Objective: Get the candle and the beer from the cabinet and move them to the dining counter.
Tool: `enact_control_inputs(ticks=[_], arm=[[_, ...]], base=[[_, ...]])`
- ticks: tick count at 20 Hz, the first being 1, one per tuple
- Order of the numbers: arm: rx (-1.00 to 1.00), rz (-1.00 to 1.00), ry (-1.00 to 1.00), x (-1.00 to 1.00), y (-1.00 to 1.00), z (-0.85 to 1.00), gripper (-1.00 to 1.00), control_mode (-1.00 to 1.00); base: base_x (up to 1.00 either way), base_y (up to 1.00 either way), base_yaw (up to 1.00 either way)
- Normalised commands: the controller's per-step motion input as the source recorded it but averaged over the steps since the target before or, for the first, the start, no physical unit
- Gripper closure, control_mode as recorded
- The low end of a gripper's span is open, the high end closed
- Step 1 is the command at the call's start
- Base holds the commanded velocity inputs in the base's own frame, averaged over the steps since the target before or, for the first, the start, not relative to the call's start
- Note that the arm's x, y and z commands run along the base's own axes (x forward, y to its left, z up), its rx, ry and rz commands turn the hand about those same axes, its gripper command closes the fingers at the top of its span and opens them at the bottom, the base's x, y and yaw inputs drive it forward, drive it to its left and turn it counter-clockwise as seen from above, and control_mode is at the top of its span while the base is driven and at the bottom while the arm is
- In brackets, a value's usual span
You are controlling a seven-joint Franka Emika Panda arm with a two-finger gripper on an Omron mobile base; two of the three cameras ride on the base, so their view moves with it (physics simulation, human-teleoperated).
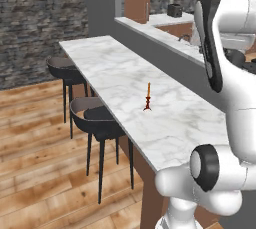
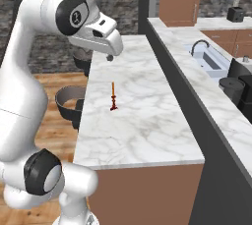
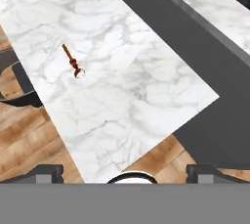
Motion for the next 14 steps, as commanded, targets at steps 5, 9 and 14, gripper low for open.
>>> enact_control_inputs(ticks=[5, 9, 14], arm=[[0.05, 0.0, 0.0, -0.76, 0.05, -0.02, -1.0, -1.0], [0.0, 0.07, -0.01, -0.51, 0.39, -0.17, -1.0, -1.0], [-0.07, 0.03, -0.01, -0.39, 0.5, -0.32, -1.0, -1.0]], base=[[0.0, 0.0, 0.0], [0.0, 0.0, 0.0], [0.0, 0.0, 0.0]])
